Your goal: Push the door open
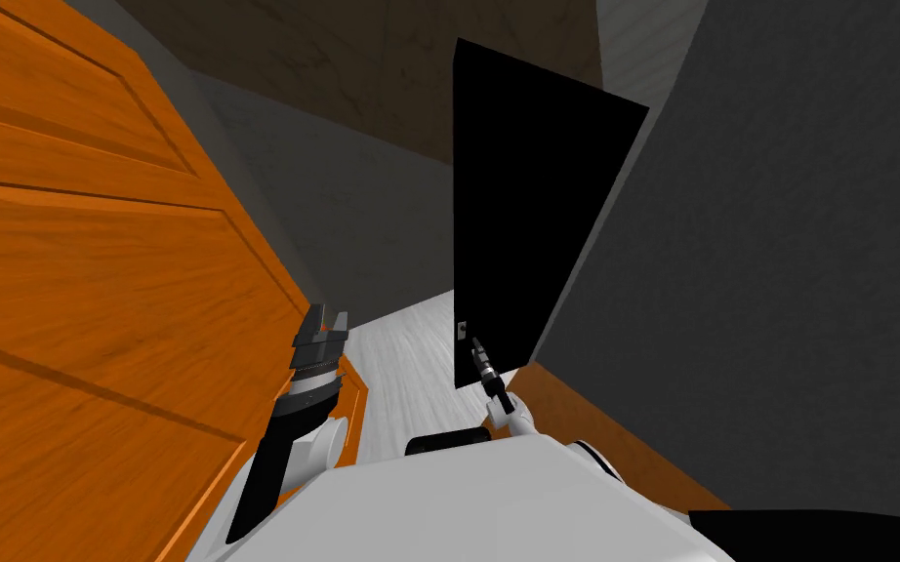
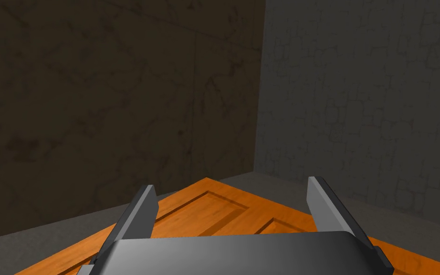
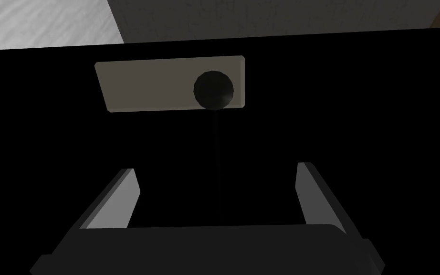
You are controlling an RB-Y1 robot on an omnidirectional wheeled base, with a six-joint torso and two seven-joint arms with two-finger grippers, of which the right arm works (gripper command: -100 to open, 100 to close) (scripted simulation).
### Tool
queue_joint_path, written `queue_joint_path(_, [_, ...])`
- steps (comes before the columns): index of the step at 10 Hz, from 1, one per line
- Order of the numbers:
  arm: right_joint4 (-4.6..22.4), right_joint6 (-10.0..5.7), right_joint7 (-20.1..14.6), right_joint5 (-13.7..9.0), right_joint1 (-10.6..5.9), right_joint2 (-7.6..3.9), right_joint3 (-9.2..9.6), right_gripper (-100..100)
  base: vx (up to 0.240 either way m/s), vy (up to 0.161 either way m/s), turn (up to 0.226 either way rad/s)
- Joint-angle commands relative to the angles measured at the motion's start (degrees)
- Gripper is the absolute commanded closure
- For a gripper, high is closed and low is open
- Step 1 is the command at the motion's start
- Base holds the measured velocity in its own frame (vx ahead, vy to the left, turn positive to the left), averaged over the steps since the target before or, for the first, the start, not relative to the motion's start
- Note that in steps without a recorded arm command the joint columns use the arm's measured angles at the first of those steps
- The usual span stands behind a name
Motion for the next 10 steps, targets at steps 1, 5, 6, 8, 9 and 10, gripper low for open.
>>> queue_joint_path(1, [0.0, 0.0, 0.0, 0.0, 0.0, 0.0, 0.0, -100, -0.109, 0.026, -0.015])
queue_joint_path(5, [0.2, -0.75, 0.4, -0.23, 0.29, -0.76, -0.42, -100, 0.155, 0.025, 0.022])
queue_joint_path(6, [0.25, -0.95, 0.51, -0.28, 0.36, -0.73, -0.52, -100, 0.201, 0.041, 0.032])
queue_joint_path(8, [0.34, -1.34, 0.71, -0.38, 0.49, -0.42, -0.72, -100, 0.203, 0.054, 0.023])
queue_joint_path(9, [0.41, -1.61, 0.86, -0.45, 0.59, 0.03, -0.86, -100, 0.214, 0.076, 0.027])
queue_joint_path(10, [0.46, -1.45, 0.74, -0.42, 0.48, -0.24, -0.79, -100, 0.088, 0.033, -0.016])
